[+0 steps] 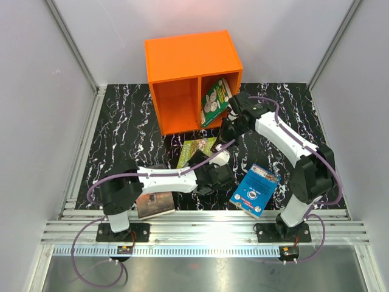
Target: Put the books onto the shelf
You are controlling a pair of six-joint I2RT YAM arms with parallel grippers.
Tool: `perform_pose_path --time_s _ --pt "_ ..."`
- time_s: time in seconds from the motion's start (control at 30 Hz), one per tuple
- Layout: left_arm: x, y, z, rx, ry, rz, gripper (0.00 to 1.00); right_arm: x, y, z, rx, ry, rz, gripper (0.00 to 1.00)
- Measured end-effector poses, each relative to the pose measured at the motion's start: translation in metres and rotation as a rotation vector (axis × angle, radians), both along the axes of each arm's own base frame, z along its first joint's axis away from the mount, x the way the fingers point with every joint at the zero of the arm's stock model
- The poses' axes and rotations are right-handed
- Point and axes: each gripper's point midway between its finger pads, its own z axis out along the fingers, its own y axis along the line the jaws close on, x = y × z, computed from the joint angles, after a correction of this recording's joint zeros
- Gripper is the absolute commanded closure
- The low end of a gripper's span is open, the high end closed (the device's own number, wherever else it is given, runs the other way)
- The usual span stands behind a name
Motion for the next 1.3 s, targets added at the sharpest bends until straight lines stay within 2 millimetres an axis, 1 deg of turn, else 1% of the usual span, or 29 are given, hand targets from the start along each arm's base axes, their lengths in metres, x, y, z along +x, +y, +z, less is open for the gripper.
perform_pose_path --time_s 0.03,0.07,0.1,0.13,0.17,0.2,0.27,0.37,0.4,0.43,0.47,0.5,0.53,0.6,0.67,0.73,0.8,0.87,1.03,1.17,1.3 --pt "0.002 -0.001 0.001 0.01 -0.011 -0.001 0.22 0.001 -0.001 0.0 -0.001 0.001 -0.003 1.0" --pt "0.005 -0.002 0.001 0.02 -0.022 -0.003 0.35 0.002 -0.002 0.0 -0.002 0.004 -0.007 1.0" --pt "0.006 -0.003 0.002 0.029 -0.03 -0.006 0.42 0.003 -0.003 0.0 -0.004 0.006 -0.011 1.0" --pt "0.007 -0.004 0.002 0.039 -0.035 -0.015 0.51 0.003 -0.003 0.0 -0.005 0.009 -0.012 1.0" --pt "0.008 -0.006 0.002 0.044 -0.038 -0.026 0.71 0.003 -0.003 -0.001 -0.005 0.01 -0.011 1.0" --pt "0.009 -0.008 0.002 0.05 -0.039 -0.04 1.0 0.003 -0.003 0.0 -0.004 0.012 -0.011 1.0" --pt "0.011 -0.005 0.009 0.1 -0.067 -0.061 1.0 0.007 -0.001 0.002 0.003 -0.005 -0.013 1.0" --pt "0.013 -0.006 0.01 0.116 -0.073 -0.077 1.0 0.009 -0.001 0.003 0.006 -0.01 -0.014 1.0" --pt "0.013 -0.006 0.011 0.119 -0.073 -0.081 1.0 0.009 -0.001 0.003 0.005 -0.01 -0.014 0.87" --pt "0.013 -0.006 0.011 0.121 -0.073 -0.084 1.0 0.009 -0.003 0.004 0.0 -0.009 -0.017 0.66" --pt "0.014 -0.007 0.012 0.12 -0.075 -0.086 1.0 0.009 -0.004 0.005 -0.008 -0.006 -0.021 0.48" --pt "0.014 -0.008 0.012 0.115 -0.073 -0.087 1.0 0.008 -0.007 0.008 -0.018 0.002 -0.016 0.34" --pt "0.015 -0.008 0.013 0.108 -0.069 -0.086 1.0 0.007 -0.009 0.012 -0.028 0.002 -0.016 0.01" --pt "0.016 -0.008 0.017 0.083 -0.062 -0.084 1.0 0.012 -0.016 0.026 -0.057 -0.026 -0.01 0.0" --pt "0.015 -0.008 0.023 0.047 -0.051 -0.079 1.0 0.025 -0.028 0.047 -0.08 -0.09 -0.027 0.0" --pt "0.014 -0.01 0.028 0.018 -0.042 -0.08 1.0 0.036 -0.039 0.063 -0.1 -0.144 -0.05 0.0" --pt "0.013 -0.014 0.032 -0.003 -0.031 -0.083 1.0 0.038 -0.05 0.067 -0.127 -0.161 -0.065 0.0" --pt "0.012 -0.018 0.034 -0.021 -0.018 -0.086 1.0 0.03 -0.057 0.061 -0.147 -0.144 -0.072 0.0" --pt "0.007 -0.021 0.037 -0.036 0.02 -0.091 1.0 -0.007 -0.067 0.028 -0.17 -0.02 -0.097 0.0" --pt "-0.002 -0.022 0.041 -0.021 0.067 -0.106 1.0 -0.013 -0.063 0.017 -0.146 0.005 -0.121 0.0" --pt "-0.001 -0.032 0.051 -0.053 0.079 -0.089 1.0 -0.006 -0.059 0.019 -0.124 -0.018 -0.141 0.0"
